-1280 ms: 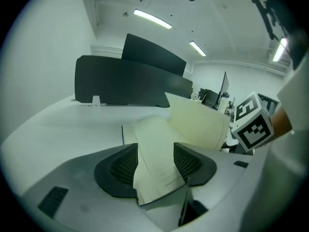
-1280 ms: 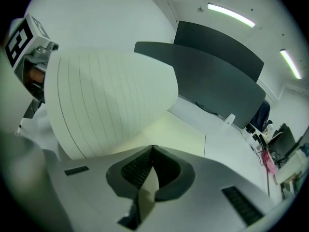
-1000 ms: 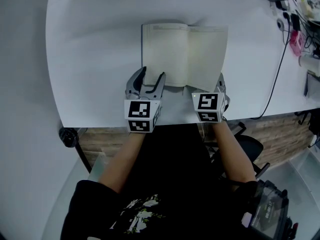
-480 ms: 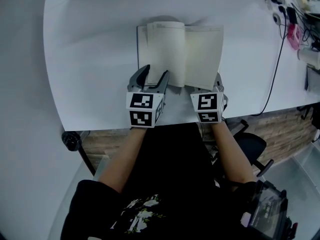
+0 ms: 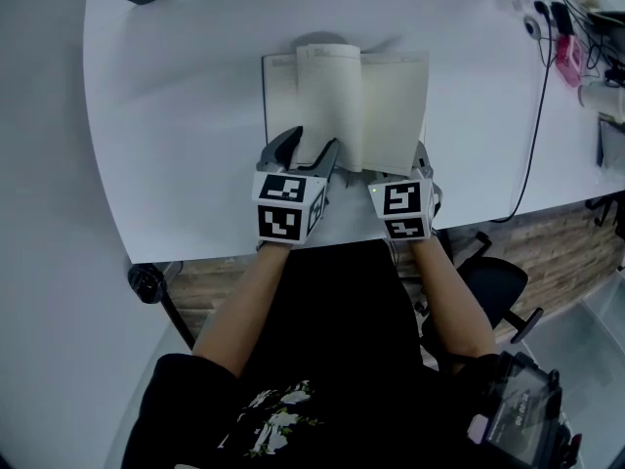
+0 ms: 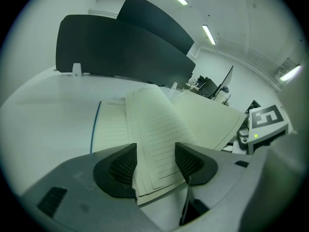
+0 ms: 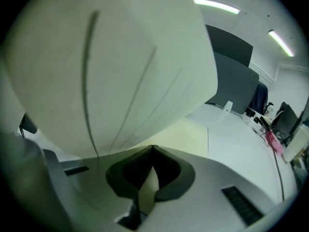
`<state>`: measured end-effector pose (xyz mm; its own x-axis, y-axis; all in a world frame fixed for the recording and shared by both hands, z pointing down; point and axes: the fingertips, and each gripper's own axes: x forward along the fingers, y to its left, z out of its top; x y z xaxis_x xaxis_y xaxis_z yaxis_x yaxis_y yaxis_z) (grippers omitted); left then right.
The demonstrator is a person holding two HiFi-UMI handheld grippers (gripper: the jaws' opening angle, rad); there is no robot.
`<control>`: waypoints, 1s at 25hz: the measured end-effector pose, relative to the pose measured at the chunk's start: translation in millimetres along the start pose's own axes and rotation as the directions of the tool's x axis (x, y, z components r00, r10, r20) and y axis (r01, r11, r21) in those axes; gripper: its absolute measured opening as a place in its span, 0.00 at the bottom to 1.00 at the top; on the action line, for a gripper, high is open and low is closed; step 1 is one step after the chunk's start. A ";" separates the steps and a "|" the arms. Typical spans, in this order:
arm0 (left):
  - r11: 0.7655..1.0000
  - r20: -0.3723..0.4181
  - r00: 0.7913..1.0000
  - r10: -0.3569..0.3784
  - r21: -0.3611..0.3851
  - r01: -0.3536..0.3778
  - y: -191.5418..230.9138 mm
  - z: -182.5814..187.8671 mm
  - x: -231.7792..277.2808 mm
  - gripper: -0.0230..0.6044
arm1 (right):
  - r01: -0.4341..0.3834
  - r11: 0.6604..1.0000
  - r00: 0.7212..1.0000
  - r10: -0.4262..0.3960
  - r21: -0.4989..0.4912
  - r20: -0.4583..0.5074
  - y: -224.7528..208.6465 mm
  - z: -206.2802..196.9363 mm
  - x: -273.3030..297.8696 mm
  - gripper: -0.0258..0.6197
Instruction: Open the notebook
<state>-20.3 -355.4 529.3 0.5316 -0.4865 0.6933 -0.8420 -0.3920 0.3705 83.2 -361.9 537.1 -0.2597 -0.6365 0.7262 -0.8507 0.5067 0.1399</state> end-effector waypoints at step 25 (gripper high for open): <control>0.929 0.054 0.957 -0.286 0.259 0.263 -130.4 23.7 18.3 0.41 | 0.214 0.961 0.977 -0.211 0.174 -0.034 -65.4 -48.7 -65.7 0.14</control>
<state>101.4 -331.7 479.1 0.7546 -0.3955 0.5236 -0.6186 -0.6949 0.3667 178.1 -325.0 513.0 -0.0588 -0.7089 0.7029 -0.9528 0.2499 0.1724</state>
